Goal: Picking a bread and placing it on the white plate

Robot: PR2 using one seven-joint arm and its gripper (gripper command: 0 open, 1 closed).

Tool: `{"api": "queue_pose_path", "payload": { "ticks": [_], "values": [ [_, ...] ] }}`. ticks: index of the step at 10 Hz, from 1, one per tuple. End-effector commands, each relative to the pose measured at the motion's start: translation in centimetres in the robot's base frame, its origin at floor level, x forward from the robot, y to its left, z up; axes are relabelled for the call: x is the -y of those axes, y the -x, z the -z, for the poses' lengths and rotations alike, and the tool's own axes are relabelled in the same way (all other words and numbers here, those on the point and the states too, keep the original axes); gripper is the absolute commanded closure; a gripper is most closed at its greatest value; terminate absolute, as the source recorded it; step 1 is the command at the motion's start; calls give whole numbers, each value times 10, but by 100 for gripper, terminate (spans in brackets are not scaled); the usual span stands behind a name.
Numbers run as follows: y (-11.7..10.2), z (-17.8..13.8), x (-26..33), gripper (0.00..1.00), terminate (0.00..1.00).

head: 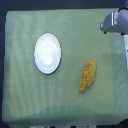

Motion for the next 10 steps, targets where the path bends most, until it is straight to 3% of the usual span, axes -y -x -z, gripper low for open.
{"api": "queue_pose_path", "payload": {
  "ticks": [1,4,10],
  "values": [
    [0,1,-1,0,0],
    [4,10,-8,0,0],
    [35,59,-42,0,0]
  ]
}}
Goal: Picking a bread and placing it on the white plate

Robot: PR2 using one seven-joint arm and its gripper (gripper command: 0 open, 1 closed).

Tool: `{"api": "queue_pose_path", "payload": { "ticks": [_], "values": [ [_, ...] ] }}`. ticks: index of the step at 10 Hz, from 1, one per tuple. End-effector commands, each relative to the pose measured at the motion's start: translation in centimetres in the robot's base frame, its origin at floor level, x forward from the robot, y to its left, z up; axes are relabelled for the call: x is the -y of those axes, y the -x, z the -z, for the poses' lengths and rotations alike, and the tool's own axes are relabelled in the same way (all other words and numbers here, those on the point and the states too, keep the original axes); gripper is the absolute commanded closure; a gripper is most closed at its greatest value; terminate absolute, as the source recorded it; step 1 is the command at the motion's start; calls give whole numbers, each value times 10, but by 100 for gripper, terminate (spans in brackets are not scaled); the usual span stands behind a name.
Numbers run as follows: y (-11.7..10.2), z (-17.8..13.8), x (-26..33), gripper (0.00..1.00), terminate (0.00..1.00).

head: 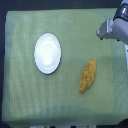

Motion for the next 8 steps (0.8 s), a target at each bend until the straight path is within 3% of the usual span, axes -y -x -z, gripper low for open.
{"api": "queue_pose_path", "payload": {
  "ticks": [1,8],
  "values": [
    [27,43,-29,0,0],
    [54,103,-60,0,0]
  ]
}}
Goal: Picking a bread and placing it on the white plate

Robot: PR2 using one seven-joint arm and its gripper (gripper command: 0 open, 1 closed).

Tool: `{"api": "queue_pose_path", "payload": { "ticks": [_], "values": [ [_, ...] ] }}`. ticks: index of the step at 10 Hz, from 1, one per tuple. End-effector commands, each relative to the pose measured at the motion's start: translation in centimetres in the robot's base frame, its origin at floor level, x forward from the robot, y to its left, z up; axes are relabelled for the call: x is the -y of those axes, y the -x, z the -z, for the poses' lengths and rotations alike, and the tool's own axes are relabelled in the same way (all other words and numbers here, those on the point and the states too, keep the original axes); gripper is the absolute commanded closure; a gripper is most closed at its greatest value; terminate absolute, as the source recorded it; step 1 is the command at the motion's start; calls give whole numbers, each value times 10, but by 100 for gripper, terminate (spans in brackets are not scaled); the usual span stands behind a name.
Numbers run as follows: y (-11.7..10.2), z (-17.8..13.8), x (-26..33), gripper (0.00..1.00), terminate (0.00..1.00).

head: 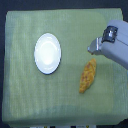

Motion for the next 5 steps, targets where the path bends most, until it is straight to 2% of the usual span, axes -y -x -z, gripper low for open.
{"api": "queue_pose_path", "payload": {
  "ticks": [1,5],
  "values": [
    [16,47,-20,0,0],
    [24,70,-21,0,0]
  ]
}}
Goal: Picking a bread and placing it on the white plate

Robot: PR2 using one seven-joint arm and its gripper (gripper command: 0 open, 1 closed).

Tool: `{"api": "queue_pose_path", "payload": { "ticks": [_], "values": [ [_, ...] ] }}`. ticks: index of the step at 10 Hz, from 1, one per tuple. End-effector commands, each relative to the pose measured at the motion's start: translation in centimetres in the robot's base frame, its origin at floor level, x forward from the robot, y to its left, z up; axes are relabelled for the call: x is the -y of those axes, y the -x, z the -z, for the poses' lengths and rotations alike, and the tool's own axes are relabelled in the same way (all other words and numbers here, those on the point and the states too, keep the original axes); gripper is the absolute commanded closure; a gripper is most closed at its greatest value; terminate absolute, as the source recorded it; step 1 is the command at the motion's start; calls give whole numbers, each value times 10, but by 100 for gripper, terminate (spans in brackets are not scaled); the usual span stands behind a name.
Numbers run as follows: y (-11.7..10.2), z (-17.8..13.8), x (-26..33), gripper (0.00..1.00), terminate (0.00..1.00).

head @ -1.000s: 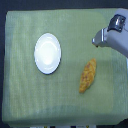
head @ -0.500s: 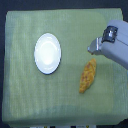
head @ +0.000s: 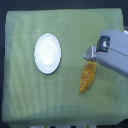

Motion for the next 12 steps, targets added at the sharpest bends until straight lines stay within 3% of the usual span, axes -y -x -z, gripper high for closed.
{"api": "queue_pose_path", "payload": {
  "ticks": [1,12],
  "values": [
    [11,37,-6,0,0],
    [30,82,-15,0,0]
  ]
}}
